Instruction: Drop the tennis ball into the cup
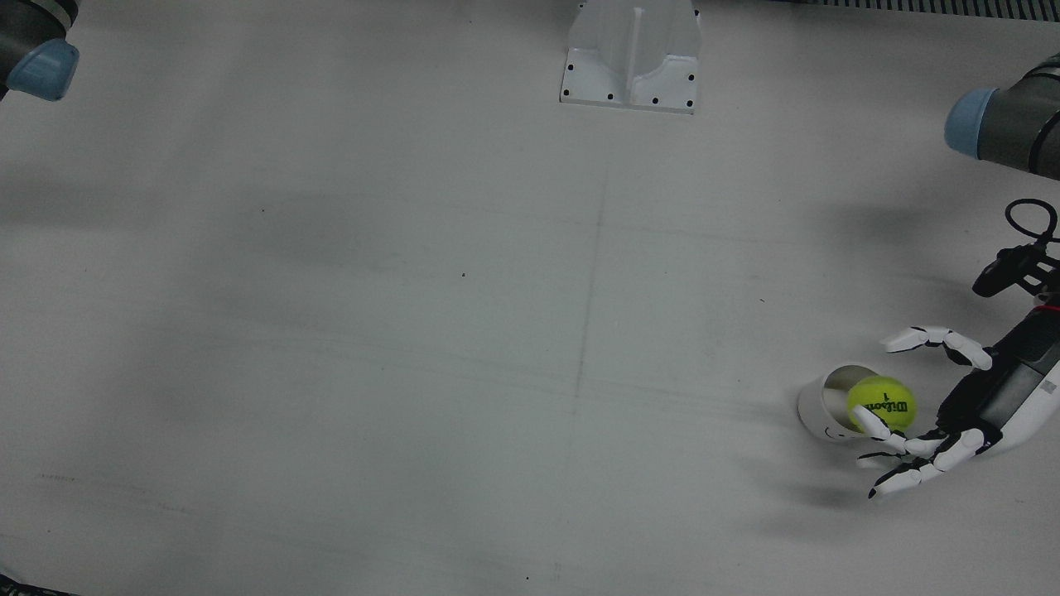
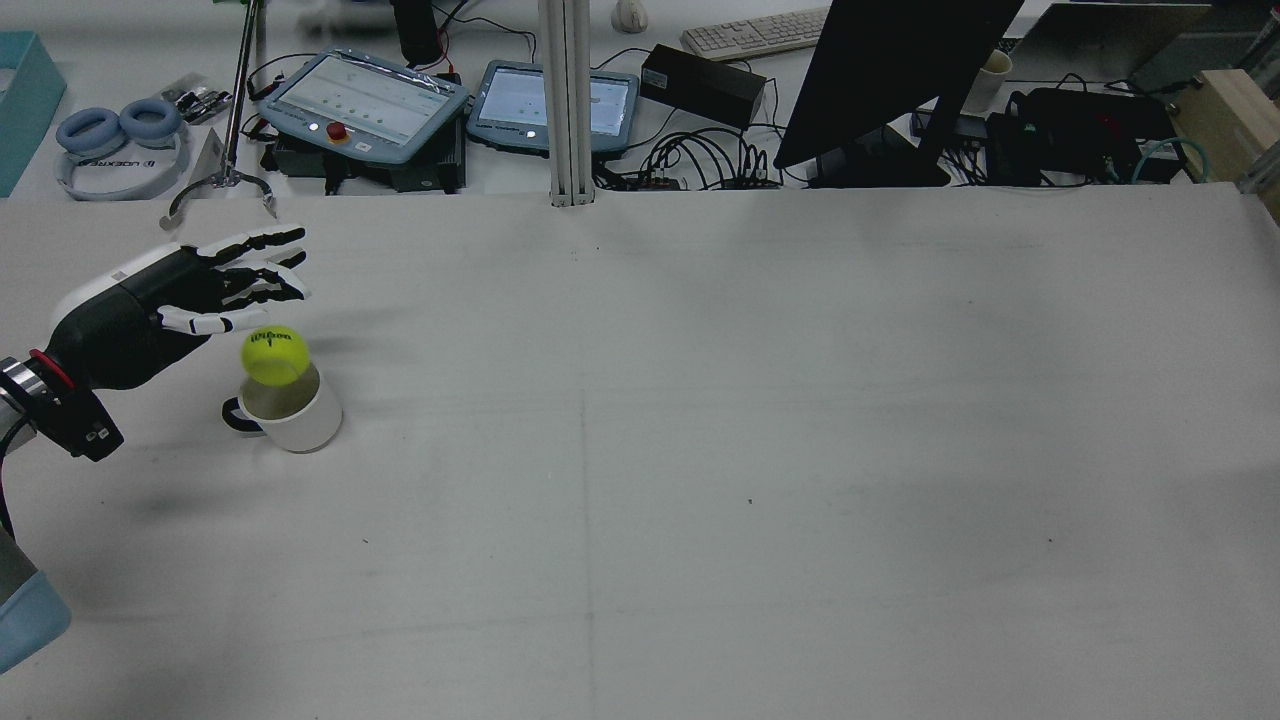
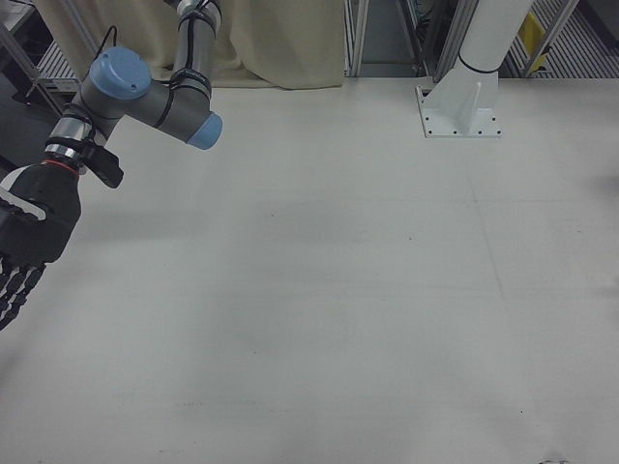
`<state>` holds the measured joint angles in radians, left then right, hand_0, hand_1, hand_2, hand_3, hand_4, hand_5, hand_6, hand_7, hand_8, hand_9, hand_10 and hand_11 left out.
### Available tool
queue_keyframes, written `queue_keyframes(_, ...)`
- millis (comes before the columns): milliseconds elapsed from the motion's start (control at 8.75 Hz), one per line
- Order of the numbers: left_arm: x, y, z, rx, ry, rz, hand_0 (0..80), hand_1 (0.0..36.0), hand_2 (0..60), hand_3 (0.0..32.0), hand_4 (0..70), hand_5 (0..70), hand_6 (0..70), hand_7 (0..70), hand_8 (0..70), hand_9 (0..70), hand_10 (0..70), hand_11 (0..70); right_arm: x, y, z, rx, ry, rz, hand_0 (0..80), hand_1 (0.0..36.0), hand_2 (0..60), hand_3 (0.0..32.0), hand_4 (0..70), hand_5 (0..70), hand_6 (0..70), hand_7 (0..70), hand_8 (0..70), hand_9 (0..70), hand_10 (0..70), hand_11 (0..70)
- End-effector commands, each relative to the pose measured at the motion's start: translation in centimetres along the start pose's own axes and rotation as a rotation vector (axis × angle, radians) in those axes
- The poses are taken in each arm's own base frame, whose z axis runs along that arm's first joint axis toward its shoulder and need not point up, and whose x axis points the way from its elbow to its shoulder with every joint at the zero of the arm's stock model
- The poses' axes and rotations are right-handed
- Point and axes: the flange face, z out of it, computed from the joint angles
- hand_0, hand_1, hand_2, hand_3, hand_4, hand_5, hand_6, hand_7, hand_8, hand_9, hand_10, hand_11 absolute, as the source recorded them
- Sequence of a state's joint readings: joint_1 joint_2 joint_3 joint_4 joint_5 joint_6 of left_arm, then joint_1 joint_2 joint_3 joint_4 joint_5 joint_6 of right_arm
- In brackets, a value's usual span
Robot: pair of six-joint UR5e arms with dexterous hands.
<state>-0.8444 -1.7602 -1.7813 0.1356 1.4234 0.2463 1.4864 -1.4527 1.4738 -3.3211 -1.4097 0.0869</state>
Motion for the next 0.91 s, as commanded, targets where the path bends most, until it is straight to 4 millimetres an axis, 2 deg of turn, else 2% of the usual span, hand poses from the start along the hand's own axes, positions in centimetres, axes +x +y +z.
queue_keyframes(0,0.0,0.0,-0.1,-0.004,0.000,0.004,45.0,14.3,34.2,0.0,13.3,10.2,32.2,12.9,10.8,8.1,13.0,19.9,0.0,-0.1,0.0,0.001,0.000,0.000,0.0,0.0,0.0,0.0,0.0,0.0,0.0,0.0,0.0,0.0,0.0,0.0)
queue_keyframes(114,0.2,0.2,-0.2,-0.008,0.003,-0.001,42.2,12.8,38.0,0.0,13.1,11.6,42.3,9.7,12.4,7.0,12.6,19.2,0.0,0.0,0.0,0.000,0.000,0.001,0.0,0.0,0.0,0.0,0.0,0.0,0.0,0.0,0.0,0.0,0.0,0.0)
queue_keyframes(229,0.9,0.7,-0.1,-0.021,0.005,-0.014,41.1,12.4,37.1,0.0,12.7,10.7,37.8,9.9,11.4,6.9,12.3,18.8,0.0,0.0,0.0,0.000,0.000,-0.001,0.0,0.0,0.0,0.0,0.0,0.0,0.0,0.0,0.0,0.0,0.0,0.0)
queue_keyframes(343,5.0,0.6,-0.7,-0.024,0.054,-0.010,42.6,13.5,35.9,0.0,13.0,9.8,31.7,11.3,10.2,7.1,12.4,18.9,0.0,0.0,0.0,0.000,0.000,-0.001,0.0,0.0,0.0,0.0,0.0,0.0,0.0,0.0,0.0,0.0,0.0,0.0)
queue_keyframes(457,12.6,-1.3,-3.0,0.012,0.149,0.039,43.7,13.3,37.0,0.0,14.2,11.8,42.3,10.0,12.4,7.0,12.4,19.0,0.0,0.0,0.0,0.000,0.000,-0.001,0.0,0.0,0.0,0.0,0.0,0.0,0.0,0.0,0.0,0.0,0.0,0.0)
queue_keyframes(571,17.2,-3.5,-6.1,0.058,0.188,0.064,45.3,14.0,35.3,0.0,15.5,11.6,40.6,11.3,12.3,7.5,12.9,19.7,0.0,0.0,0.0,0.000,0.000,0.001,0.0,0.0,0.0,0.0,0.0,0.0,0.0,0.0,0.0,0.0,0.0,0.0)
queue_keyframes(686,21.2,-4.1,-8.3,0.077,0.239,0.083,46.1,14.9,35.3,0.0,20.0,11.4,39.0,13.1,12.2,8.2,13.9,21.2,0.0,0.0,0.0,0.000,0.000,0.001,0.0,0.0,0.0,0.0,0.0,0.0,0.0,0.0,0.0,0.0,0.0,0.0)
queue_keyframes(800,22.0,-4.9,-9.8,0.096,0.248,0.084,46.4,15.4,35.4,0.0,22.2,10.7,35.1,14.9,11.5,8.6,14.5,22.0,0.0,0.0,0.0,0.000,0.000,0.001,0.0,0.0,0.0,0.0,0.0,0.0,0.0,0.0,0.0,0.0,0.0,0.0)
